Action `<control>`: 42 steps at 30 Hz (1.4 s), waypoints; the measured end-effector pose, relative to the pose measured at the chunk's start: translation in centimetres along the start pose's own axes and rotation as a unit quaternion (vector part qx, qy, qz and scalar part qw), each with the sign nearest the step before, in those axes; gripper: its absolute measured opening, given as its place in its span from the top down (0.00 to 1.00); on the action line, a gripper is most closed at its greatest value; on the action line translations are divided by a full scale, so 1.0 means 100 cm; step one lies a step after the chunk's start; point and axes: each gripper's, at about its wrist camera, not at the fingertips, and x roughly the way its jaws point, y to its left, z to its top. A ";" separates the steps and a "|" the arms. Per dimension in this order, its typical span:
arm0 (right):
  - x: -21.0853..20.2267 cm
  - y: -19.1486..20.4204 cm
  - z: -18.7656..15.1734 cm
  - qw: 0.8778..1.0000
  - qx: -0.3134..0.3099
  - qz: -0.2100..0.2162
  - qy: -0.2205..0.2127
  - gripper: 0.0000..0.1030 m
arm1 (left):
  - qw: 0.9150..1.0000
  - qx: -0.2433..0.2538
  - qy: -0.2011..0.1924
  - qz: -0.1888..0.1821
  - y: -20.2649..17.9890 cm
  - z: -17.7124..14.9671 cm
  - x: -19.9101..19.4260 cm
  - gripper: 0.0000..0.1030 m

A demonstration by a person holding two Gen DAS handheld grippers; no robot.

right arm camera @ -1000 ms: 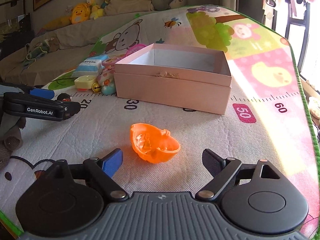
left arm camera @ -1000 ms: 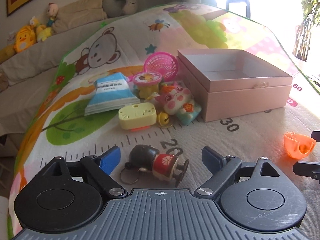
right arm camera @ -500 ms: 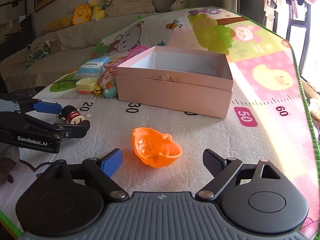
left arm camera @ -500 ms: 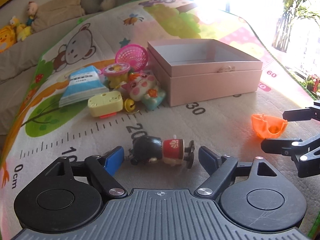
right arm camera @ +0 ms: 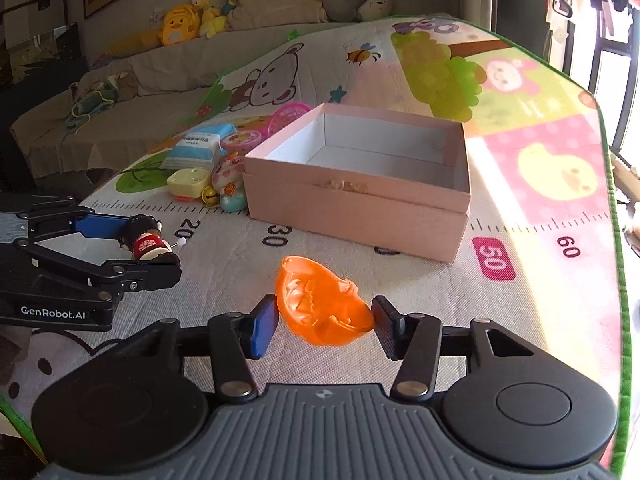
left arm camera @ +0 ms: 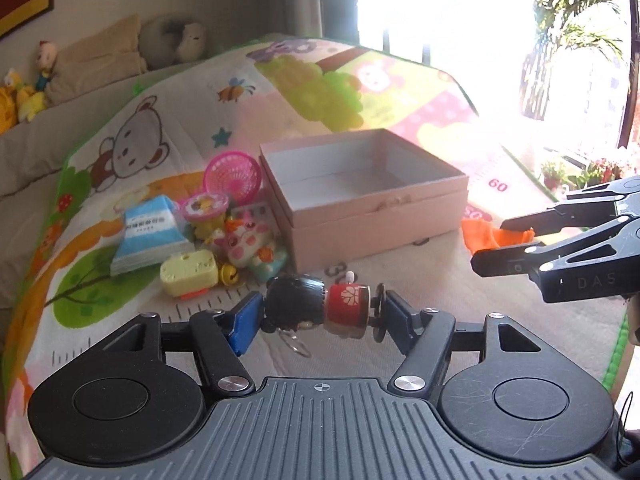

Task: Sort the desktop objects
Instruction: 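Drop the doll and orange toy into the pink box with both tools, then grasp the pink cat figurine with the right tool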

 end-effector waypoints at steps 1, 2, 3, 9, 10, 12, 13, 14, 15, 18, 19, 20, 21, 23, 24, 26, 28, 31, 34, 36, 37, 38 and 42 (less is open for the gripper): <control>-0.008 -0.008 0.014 1.000 0.003 -0.005 -0.018 0.50 | 1.000 0.004 -0.017 -0.001 -0.002 0.013 -0.001 0.32; -0.015 -0.016 0.030 0.999 0.007 -0.009 -0.035 0.50 | 0.999 0.011 -0.035 -0.004 -0.004 0.028 0.001 0.32; -0.018 -0.025 0.044 0.999 0.009 -0.014 -0.051 0.50 | 0.998 0.020 -0.051 -0.006 -0.007 0.042 0.006 0.32; 0.018 -0.063 0.111 0.995 0.017 -0.048 -0.089 0.36 | 0.996 0.004 -0.082 0.015 -0.008 0.101 0.067 0.17; 0.024 -0.066 0.113 0.994 0.021 -0.061 -0.085 0.34 | 0.997 -0.003 -0.078 0.021 -0.003 0.099 0.069 0.16; 0.029 -0.067 0.108 0.994 0.017 -0.064 -0.082 0.34 | 0.997 -0.021 -0.072 0.026 0.008 0.084 0.064 0.06; 0.029 -0.065 0.101 0.995 0.015 -0.063 -0.081 0.34 | 0.997 -0.027 -0.064 0.037 0.014 0.071 0.060 0.05; 0.030 -0.061 0.095 0.995 0.008 -0.063 -0.080 0.34 | 0.997 -0.031 -0.052 0.052 0.020 0.057 0.056 0.05; 0.031 -0.056 0.090 0.995 -0.002 -0.062 -0.078 0.34 | 0.997 -0.036 -0.037 0.065 0.025 0.043 0.054 0.05; 0.037 -0.021 0.068 0.995 -0.057 -0.051 -0.066 0.38 | 0.992 -0.056 0.020 0.108 0.043 0.005 0.051 0.04; 0.040 -0.006 0.061 0.994 -0.081 -0.045 -0.061 0.44 | 0.989 -0.061 0.038 0.126 0.049 -0.006 0.051 0.04; 0.044 0.008 0.056 0.992 -0.102 -0.038 -0.058 0.47 | 0.986 -0.070 0.056 0.143 0.057 -0.016 0.051 0.04; 0.049 0.026 0.050 0.990 -0.128 -0.027 -0.053 0.50 | 0.983 -0.080 0.066 0.153 0.064 -0.022 0.051 0.04; 0.063 0.058 0.040 0.984 -0.174 -0.007 -0.043 0.50 | 0.978 -0.108 0.073 0.164 0.081 -0.032 0.047 0.04; 0.069 0.069 0.036 0.981 -0.190 -0.005 -0.041 0.50 | 0.975 -0.119 0.072 0.172 0.090 -0.036 0.042 0.03; 0.087 0.102 0.029 0.971 -0.236 -0.013 -0.041 0.50 | 0.971 -0.127 0.064 0.191 0.100 -0.043 0.036 0.03; 0.101 0.127 0.027 0.959 -0.277 -0.024 -0.051 0.50 | 0.969 -0.131 0.059 0.202 0.107 -0.048 0.033 0.02; 0.119 0.148 0.043 0.955 -0.291 -0.021 -0.052 0.50 | 0.968 -0.148 0.063 0.192 0.112 -0.055 0.030 0.02; 0.148 0.148 0.080 0.972 -0.233 -0.004 -0.018 0.50 | 0.967 -0.162 0.065 0.183 0.115 -0.059 0.027 0.02; 0.169 0.147 0.096 0.976 -0.216 -0.004 0.007 0.50 | 0.967 -0.169 0.070 0.179 0.117 -0.061 0.027 0.01; 0.179 0.148 0.100 0.977 -0.215 -0.003 0.017 0.50 | 0.966 -0.172 0.073 0.178 0.117 -0.061 0.027 0.01; 0.187 0.148 0.101 0.976 -0.217 -0.001 0.027 0.50 | 0.966 -0.173 0.075 0.177 0.118 -0.062 0.026 0.01; 0.195 0.146 0.097 0.980 -0.187 0.024 0.065 0.65 | 0.966 -0.172 0.070 0.178 0.119 -0.062 0.020 0.01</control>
